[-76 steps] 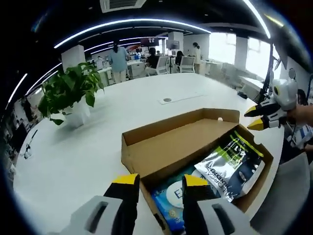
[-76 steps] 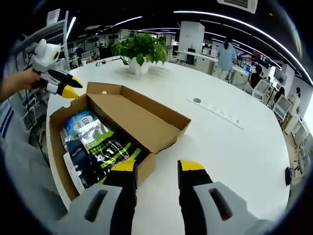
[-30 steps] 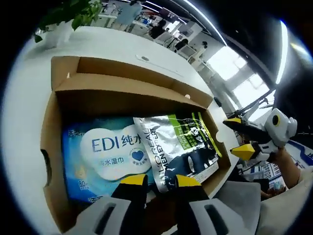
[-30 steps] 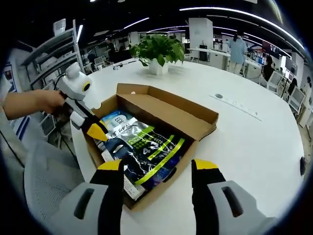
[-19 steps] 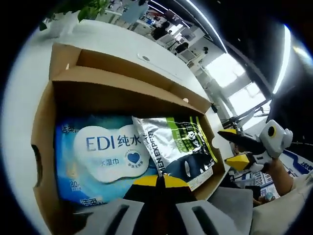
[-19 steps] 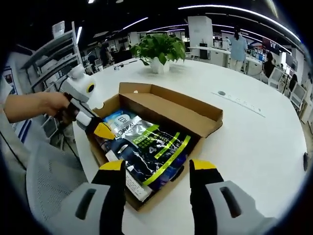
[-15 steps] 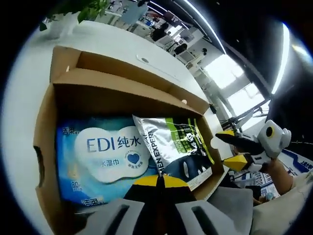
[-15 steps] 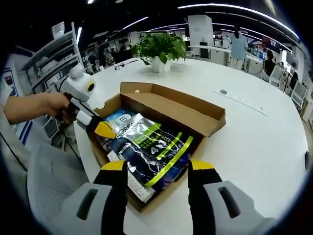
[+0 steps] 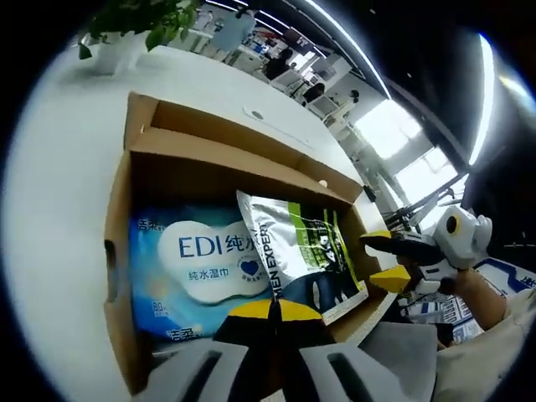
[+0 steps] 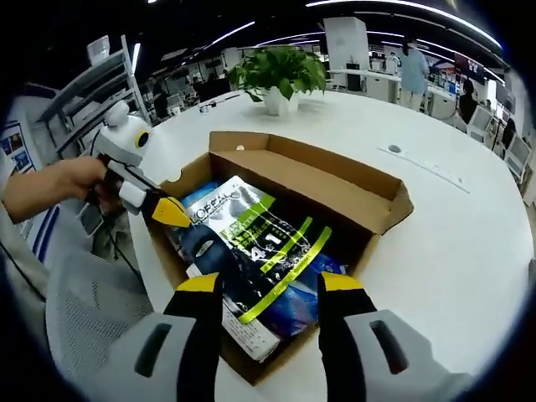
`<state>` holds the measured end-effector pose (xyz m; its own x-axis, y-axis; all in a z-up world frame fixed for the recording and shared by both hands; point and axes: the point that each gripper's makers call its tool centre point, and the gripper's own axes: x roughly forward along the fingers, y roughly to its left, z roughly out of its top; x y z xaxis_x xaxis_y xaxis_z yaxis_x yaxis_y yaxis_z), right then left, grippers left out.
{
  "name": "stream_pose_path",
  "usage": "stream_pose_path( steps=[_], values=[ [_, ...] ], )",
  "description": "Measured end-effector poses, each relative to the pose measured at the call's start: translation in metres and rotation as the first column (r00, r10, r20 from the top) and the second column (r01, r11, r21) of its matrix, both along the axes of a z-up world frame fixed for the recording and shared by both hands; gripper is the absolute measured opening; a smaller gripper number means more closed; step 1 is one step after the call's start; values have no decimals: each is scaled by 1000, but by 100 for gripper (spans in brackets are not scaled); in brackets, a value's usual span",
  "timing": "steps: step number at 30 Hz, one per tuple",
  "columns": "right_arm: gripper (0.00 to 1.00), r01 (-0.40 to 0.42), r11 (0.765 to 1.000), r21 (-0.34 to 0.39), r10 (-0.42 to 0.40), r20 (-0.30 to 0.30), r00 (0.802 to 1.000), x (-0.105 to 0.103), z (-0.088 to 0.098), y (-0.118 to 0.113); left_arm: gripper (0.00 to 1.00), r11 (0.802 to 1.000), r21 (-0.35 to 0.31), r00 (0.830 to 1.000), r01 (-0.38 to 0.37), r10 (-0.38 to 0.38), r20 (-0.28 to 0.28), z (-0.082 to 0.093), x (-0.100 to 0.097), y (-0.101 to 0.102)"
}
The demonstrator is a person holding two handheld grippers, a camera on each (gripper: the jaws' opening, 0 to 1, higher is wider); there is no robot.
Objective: Operate the shoe box by opening the lid, removing the specified soft item, and placing it in the target area until the item is outside and the box remains undamaged.
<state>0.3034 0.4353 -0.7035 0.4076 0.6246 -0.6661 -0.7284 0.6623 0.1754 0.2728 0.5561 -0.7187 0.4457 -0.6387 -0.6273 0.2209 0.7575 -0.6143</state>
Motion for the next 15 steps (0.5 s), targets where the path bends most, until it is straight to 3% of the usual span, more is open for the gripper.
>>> stream_pose_path(
  steps=[3, 8, 11, 15],
  values=[
    [36, 7, 1000, 4, -7, -22, 1000, 3, -3, 4, 0, 1000, 13, 1000, -7, 6, 8, 1, -1, 4],
    [36, 11, 1000, 5, -10, -51, 999, 8, -8, 13, 0, 1000, 21, 1000, -5, 5, 21, 1, 1, 10],
    [32, 32, 999, 10, -31, -111, 993, 7, -13, 17, 0, 1000, 30, 1000, -6, 5, 26, 1, 1, 12],
    [29, 60, 998, 31, -55, -142, 988, 13, -14, 22, 0, 999, 38, 999, -4, 2, 33, 2, 1, 15]
  ],
)
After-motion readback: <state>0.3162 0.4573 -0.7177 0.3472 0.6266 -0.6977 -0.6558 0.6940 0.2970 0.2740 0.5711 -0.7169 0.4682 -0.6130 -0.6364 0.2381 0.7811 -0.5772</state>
